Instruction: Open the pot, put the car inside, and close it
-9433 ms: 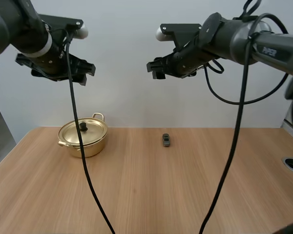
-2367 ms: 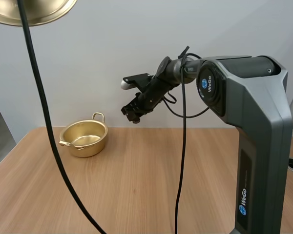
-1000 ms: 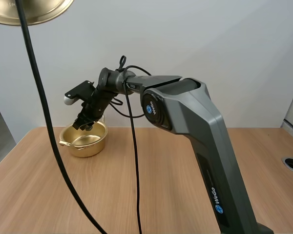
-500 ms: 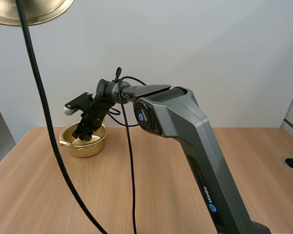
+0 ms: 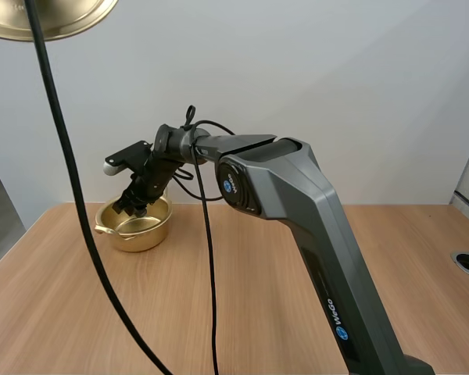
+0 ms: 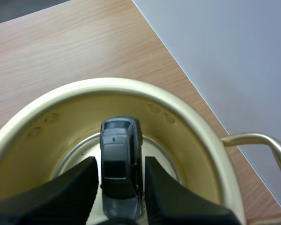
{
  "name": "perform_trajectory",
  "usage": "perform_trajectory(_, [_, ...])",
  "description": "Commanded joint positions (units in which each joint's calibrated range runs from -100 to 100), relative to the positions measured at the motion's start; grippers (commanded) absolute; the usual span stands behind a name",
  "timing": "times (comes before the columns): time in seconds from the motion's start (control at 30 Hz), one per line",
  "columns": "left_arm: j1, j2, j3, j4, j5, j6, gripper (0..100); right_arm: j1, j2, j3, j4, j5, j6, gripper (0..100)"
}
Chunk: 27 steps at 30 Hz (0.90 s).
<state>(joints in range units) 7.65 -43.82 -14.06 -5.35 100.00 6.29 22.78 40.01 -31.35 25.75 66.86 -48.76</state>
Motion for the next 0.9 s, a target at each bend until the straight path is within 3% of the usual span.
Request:
perform_trajectory(0.0, [0.04,0.0,0.1,0.0,0.0,0.0,0,0.0,-0.1,0.1,-0.1,-0.4,-0.1,91])
perform_trajectory(0.07, [0.04,0.0,0.1,0.0,0.0,0.0,0,0.0,-0.4,0.1,-0.4,-0.9,-0.1,97])
perform_trajectory(0.33, [0.04,0.0,0.1,0.0,0.0,0.0,0,0.0,-1.2,0.1,-0.8,-10.2,-0.1,96])
perform_trajectory(0.87, [0.04,0.0,0.1,0.8,0.0,0.0,0,-0.1,-8.3,0.1,-1.7,1.8,1.8,100])
